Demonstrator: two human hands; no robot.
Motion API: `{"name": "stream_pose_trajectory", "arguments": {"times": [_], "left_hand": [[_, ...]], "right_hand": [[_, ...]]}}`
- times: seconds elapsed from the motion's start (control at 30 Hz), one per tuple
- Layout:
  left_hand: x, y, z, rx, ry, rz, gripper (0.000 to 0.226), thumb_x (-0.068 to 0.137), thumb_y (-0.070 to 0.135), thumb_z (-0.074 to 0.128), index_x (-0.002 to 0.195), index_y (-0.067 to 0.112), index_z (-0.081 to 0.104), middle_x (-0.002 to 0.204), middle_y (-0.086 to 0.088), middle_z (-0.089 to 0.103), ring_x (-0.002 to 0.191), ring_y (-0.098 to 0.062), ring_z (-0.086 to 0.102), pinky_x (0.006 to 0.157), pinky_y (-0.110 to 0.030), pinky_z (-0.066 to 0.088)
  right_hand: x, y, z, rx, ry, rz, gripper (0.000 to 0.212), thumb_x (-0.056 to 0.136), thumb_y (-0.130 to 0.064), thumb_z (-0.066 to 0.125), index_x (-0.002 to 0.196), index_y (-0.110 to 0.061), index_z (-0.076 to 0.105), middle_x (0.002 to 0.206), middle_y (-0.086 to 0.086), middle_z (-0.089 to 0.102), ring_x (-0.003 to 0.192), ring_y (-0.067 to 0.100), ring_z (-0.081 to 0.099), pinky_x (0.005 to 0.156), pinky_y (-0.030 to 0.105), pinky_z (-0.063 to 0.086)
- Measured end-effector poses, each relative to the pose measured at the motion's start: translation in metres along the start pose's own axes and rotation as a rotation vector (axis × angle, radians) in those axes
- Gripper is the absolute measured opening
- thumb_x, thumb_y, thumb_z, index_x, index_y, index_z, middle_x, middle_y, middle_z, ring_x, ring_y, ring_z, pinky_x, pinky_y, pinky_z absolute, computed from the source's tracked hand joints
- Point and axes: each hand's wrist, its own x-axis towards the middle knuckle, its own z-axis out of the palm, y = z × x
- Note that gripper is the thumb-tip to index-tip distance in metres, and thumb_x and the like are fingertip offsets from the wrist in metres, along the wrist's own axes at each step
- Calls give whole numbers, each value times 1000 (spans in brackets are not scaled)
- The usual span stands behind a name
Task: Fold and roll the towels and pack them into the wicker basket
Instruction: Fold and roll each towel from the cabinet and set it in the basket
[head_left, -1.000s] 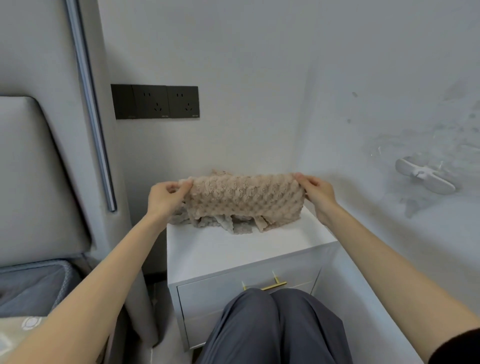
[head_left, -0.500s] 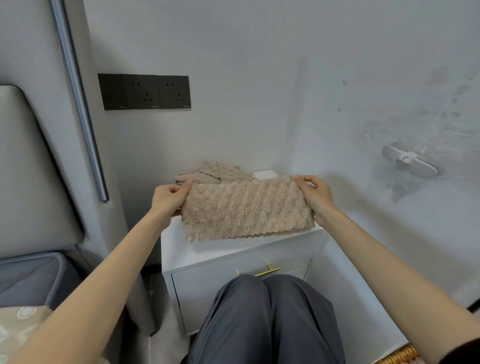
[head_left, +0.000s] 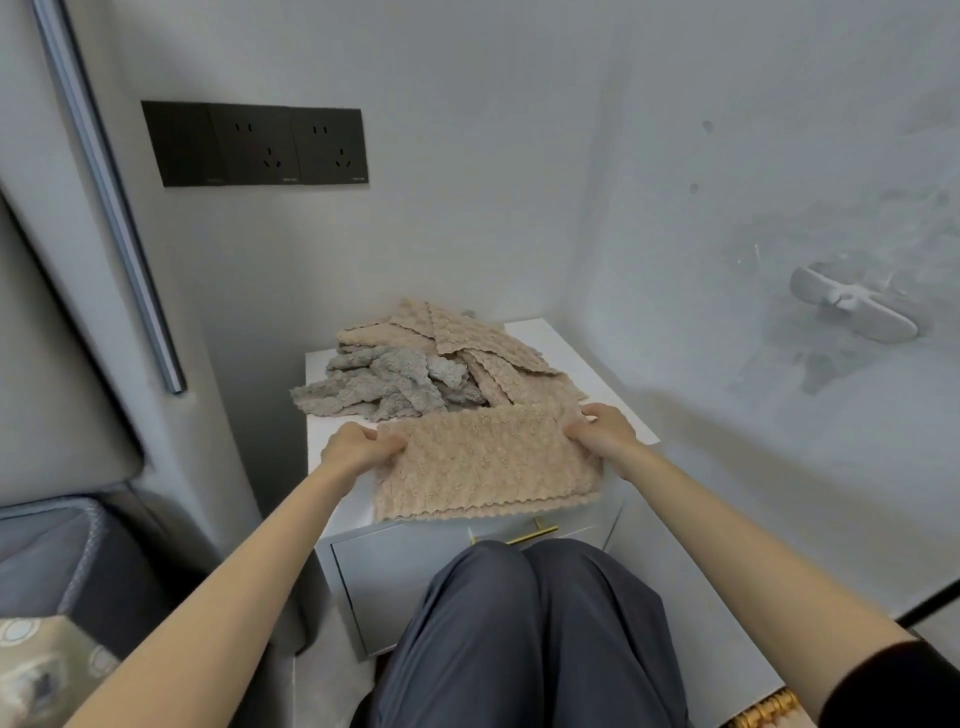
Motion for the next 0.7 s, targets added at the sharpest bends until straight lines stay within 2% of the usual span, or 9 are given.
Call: {"name": "stream_pose_trajectory", "arguments": {"times": [0.03,0.07,0.1,0.13,0.17,0.23,0.37,0.57,0.7], "left_hand": [[2,0,3,15,18,4,48,84,31,69,50,15,41,54,0,38,56,-17,37,62,-29,29],[4,0,5,30,35,23,51,86,28,67,48,16,35,49,2,32,52,-16,33,61,-28,28],[6,0,8,35,52,35,52,89,24,63,47,17,33,45,3,30,50,-16,31,60,-28,29],[9,-1,10,30,75,52,52,91,20,60,46,17,32,41,4,30,48,-16,31,61,-27,32],[10,-1,11,17,99,63,51,93,17,57,47,17,34,38,5,33,48,-16,34,65,-27,37],[13,-3,12,-20,130,66,46,95,17,53,52,15,36,43,2,40,52,-16,40,73,-31,41],[17,-5,11,-60,137,70,39,97,20,50,61,16,35,56,-2,41,56,-18,41,60,-30,35],[14,-1,9,-17,136,128,20,99,27,45,86,12,41,90,-15,58,81,-25,49,69,-34,36],[13,-4,9,24,132,165,20,100,28,45,98,8,42,90,-14,56,81,-26,50,71,-34,36]], "right_hand": [[0,1,1,-83,63,-28,22,84,-18,59,98,-4,69,101,15,66,99,29,57,86,38,45],[-1,3,0,-132,114,-57,19,83,-19,59,69,-6,63,76,12,61,87,28,57,75,35,43],[0,5,1,-155,143,-89,30,82,-19,58,55,-10,49,61,7,51,73,25,52,63,33,37],[-1,7,2,-160,148,-115,37,83,-19,56,52,-14,38,56,3,41,62,22,45,55,32,31],[-2,9,2,-150,153,-145,38,85,-19,54,55,-16,33,55,1,37,57,19,39,52,31,26],[-3,13,3,-106,161,-167,29,91,-24,51,66,-15,39,61,-1,42,57,17,40,54,32,28],[-7,21,5,-70,157,-214,19,98,-30,44,98,-11,48,74,4,55,69,21,51,59,32,33],[-15,29,7,-46,163,-303,17,101,-31,41,100,-14,45,63,3,54,48,17,47,50,28,34],[-16,36,9,-87,155,-316,19,101,-31,41,101,-12,46,66,3,55,53,16,47,55,31,35]]}}
